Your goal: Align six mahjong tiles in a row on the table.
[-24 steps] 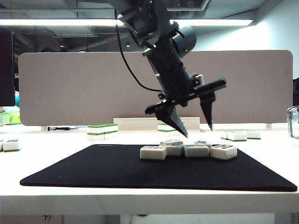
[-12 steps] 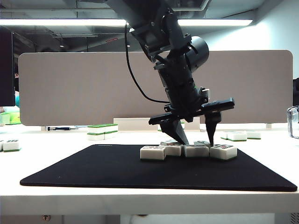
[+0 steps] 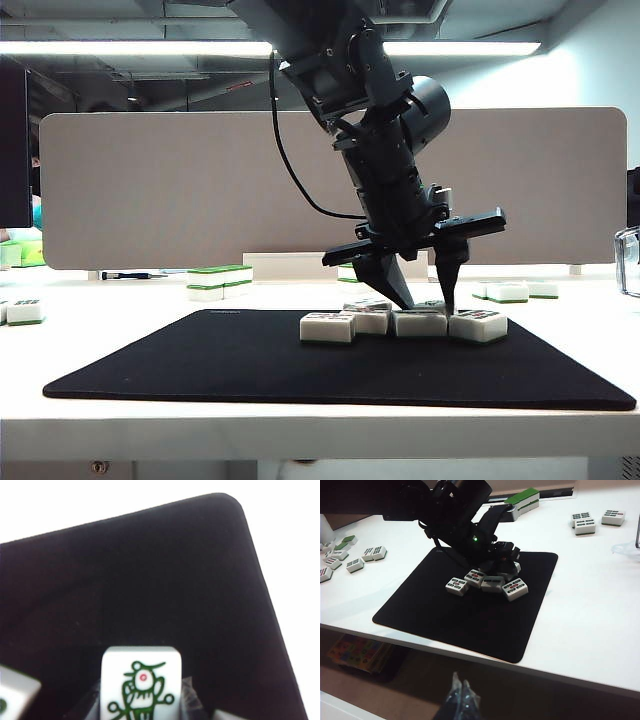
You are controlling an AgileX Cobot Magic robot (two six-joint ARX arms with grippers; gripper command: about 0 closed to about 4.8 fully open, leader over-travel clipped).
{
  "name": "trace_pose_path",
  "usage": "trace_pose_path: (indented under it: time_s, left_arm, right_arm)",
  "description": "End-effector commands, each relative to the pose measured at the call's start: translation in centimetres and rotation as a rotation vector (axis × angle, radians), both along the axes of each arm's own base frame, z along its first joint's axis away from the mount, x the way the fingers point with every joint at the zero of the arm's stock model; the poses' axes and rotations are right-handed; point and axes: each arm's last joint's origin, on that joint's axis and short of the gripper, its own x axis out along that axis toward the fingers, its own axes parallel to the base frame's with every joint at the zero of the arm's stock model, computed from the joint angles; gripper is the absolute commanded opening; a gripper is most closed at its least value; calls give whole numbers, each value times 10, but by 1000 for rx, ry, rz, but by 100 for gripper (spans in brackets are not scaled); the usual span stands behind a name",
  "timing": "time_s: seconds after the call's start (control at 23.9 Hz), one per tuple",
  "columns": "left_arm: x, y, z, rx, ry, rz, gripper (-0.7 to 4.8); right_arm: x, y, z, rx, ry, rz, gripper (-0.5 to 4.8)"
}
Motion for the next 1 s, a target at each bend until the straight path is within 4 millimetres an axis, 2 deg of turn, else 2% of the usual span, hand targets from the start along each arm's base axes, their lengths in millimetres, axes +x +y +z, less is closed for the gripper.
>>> trace_pose_path:
  time_s: [0.04,0.17,0.21,0.29,0.5,0.54,0.63,1.0]
  left_arm:
    - [-7,4,25,-10,-14,-17,182]
    - [-12,14,48,19,-39,-43,182]
    - [-16,26,66,51,-50,-33,182]
    - [-20,38,81,102,-67,-6,182]
    - [-24,72,108,219,-81,93,180]
    - [-24,78,110,236,-73,106,180]
    - [-18,102,110,293,-3,148,178]
    - [0,147,100,374,133,244,174]
  right_arm:
    - [-2,0,1,-3,-27,-1,-1]
    - [-2,0,1,-3,-27,-1,-1]
    - [-2,0,1,-3,-27,-1,-1]
    - [-2,0,1,-3,-27,-1,-1]
    - [-2,0,1,-2,-26,-1,-1]
    - [-2,0,1,-3,-26,-2,-1]
    - [-2,0,1,-3,-27,-1,-1]
    - [-2,0,1,-3,-27,-2,-1]
